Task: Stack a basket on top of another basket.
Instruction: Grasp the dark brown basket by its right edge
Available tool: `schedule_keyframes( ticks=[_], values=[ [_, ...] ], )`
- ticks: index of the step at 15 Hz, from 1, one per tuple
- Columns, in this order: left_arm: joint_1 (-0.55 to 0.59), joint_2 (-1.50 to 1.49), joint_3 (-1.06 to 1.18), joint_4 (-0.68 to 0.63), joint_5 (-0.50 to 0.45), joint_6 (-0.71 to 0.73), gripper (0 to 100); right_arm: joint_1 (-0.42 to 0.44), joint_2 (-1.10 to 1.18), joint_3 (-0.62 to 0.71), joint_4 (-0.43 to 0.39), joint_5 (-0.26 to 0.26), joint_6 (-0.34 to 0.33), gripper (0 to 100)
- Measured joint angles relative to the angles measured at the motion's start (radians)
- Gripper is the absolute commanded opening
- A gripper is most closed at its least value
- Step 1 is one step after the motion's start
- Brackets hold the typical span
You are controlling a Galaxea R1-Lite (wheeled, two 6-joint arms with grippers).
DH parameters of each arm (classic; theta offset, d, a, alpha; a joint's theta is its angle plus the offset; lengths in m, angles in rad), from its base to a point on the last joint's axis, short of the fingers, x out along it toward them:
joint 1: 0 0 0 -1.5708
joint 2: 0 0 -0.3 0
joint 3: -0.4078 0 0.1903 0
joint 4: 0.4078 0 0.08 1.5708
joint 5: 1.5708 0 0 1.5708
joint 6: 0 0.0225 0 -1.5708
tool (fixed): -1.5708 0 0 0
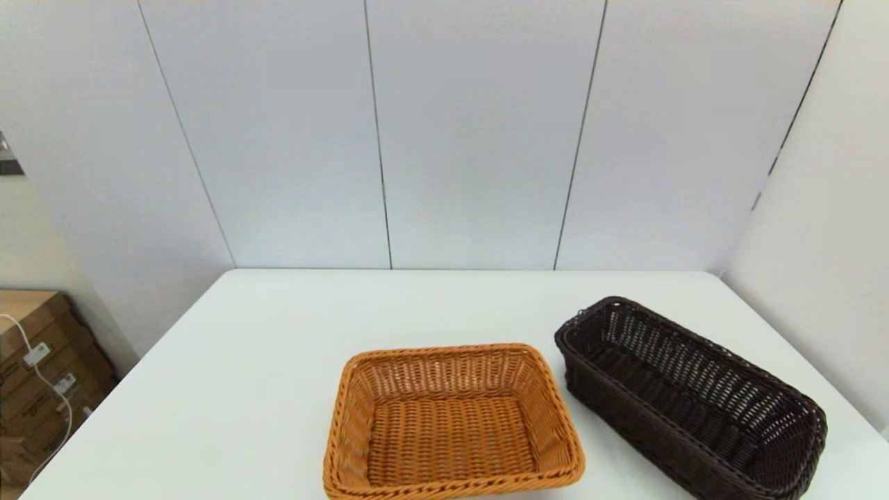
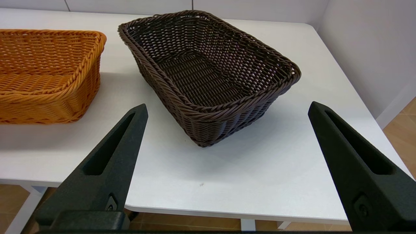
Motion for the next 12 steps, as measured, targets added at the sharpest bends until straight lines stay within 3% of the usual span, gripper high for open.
schedule_keyframes(
  ticks=[7,9,12],
  values=[
    [0.006,-0.156,0.111,-0.049,-0.010,0.090,100,0.000,0.000,0.000,0.000,0.000,0.000,100],
    [0.008,-0.201,0.187,-0.114,-0.005,0.123,100,0.000,0.000,0.000,0.000,0.000,0.000,100],
    [0.008,-0.229,0.315,-0.338,-0.003,0.159,100,0.000,0.000,0.000,-0.001,0.000,0.000,100]
  ],
)
